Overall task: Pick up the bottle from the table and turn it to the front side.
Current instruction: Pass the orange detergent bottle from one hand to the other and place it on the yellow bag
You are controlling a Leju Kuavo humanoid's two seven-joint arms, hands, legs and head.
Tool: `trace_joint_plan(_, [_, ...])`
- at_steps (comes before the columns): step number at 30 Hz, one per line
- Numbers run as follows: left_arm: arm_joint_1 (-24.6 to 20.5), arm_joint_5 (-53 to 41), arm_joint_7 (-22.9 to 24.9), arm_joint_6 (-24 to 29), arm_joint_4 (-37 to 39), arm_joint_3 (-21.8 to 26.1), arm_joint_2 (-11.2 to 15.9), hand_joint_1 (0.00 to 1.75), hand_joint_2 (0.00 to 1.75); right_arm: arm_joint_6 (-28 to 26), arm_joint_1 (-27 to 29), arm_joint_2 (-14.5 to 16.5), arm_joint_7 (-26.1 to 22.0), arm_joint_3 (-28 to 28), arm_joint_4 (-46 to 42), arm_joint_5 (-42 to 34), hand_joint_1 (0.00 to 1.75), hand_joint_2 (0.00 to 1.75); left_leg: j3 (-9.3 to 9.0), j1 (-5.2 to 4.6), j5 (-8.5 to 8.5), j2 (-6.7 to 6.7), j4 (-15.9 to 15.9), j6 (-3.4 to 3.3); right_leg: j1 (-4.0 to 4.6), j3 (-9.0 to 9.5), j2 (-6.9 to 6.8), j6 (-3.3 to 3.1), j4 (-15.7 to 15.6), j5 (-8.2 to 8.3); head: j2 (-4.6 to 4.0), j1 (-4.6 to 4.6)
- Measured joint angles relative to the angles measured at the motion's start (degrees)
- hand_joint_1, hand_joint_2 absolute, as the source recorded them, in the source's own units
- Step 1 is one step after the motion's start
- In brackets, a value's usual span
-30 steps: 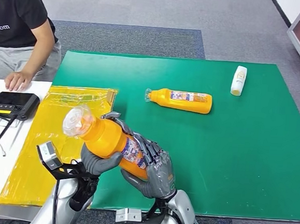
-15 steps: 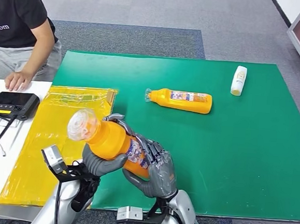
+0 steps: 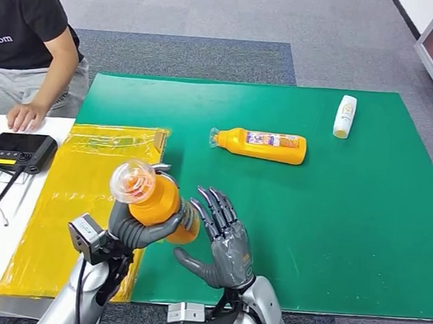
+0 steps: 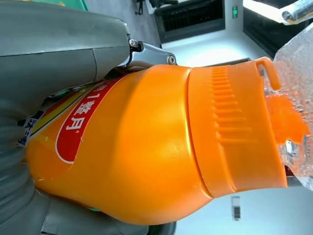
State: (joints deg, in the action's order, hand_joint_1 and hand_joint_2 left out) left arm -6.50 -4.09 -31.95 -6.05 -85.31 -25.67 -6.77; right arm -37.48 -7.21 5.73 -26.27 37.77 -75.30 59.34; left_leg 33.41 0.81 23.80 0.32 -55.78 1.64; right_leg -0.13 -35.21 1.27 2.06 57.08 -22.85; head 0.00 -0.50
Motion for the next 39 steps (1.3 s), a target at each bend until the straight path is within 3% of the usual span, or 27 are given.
trace_joint_plan(24, [-1.61,-33.74,10.73,15.42,4.09,0.11,6.06,1.75,1.75,0.0,2.89,1.08,-0.91,-2.55,0.02,1.88,0.0,1.75,0.0,0.0,0.0,0.0,0.0,0.01,0.0,-0.04,0.01,0.0,0.0,0.0,0.0,0.0])
trace_joint_plan(39, [-3.03,-40.3,14.45,15.72,8.38,-1.27,8.23,1.75,1.75,0.0,3.93,1.3,-1.3,-4.02,0.25,2.08,0.0,1.75,-0.01,0.0,0.0,0.0,0.0,0.01,0.01,-0.03,0.01,-0.01,0.0,0.0,0.0,0.01])
